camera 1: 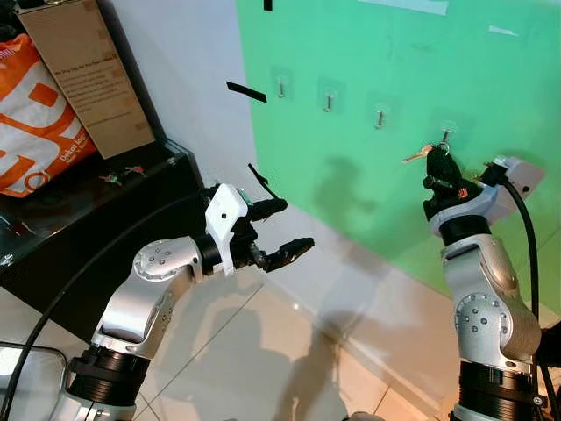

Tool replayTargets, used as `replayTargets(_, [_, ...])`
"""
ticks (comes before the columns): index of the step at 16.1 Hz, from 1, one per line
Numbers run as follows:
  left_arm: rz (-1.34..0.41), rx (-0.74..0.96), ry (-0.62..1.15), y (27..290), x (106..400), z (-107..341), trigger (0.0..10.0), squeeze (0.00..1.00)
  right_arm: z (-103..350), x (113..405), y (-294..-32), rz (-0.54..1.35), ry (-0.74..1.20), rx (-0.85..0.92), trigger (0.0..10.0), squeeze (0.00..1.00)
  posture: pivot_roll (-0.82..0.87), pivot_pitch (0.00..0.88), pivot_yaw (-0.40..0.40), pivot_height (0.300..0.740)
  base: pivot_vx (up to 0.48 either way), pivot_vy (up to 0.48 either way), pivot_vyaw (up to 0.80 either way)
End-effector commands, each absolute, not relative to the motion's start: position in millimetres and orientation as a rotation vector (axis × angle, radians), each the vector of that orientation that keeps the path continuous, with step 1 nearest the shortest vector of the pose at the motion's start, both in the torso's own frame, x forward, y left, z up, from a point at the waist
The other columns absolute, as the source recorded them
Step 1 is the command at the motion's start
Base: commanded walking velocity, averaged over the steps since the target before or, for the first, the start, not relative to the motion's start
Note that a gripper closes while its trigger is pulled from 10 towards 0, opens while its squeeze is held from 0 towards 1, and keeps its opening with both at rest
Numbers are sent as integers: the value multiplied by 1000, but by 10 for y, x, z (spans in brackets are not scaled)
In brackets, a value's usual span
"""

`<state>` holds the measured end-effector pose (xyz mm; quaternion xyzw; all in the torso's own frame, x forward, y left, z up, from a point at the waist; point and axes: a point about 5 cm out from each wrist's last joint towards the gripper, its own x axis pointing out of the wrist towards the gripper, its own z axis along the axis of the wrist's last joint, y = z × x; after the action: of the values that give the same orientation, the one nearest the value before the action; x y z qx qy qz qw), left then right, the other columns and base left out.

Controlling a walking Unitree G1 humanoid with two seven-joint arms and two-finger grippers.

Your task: Hang keys on a hook

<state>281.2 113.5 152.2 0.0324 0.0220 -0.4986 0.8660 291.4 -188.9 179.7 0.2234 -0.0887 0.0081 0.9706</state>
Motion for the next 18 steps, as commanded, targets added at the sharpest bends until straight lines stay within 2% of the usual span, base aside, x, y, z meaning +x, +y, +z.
replayTargets(1, [-1048, 77, 37, 1134, 2817, 1562, 10000, 27, 1764, 2919, -1909, -6, -162, 469, 10000, 0, -134, 0, 102, 740, 0, 0, 0])
replayTargets(17, [-1059, 81, 39, 1120, 2787, 1532, 10000, 24, 1461, 2827, -1881, -15, -15, 474, 10000, 0, -141, 0, 100, 740, 0, 0, 0])
replayTargets(18, [-1058, 83, 37, 1116, 2790, 1534, 10000, 24, 1460, 2829, -1887, -20, -17, 471, 10000, 165, -141, 0, 100, 740, 0, 0, 0])
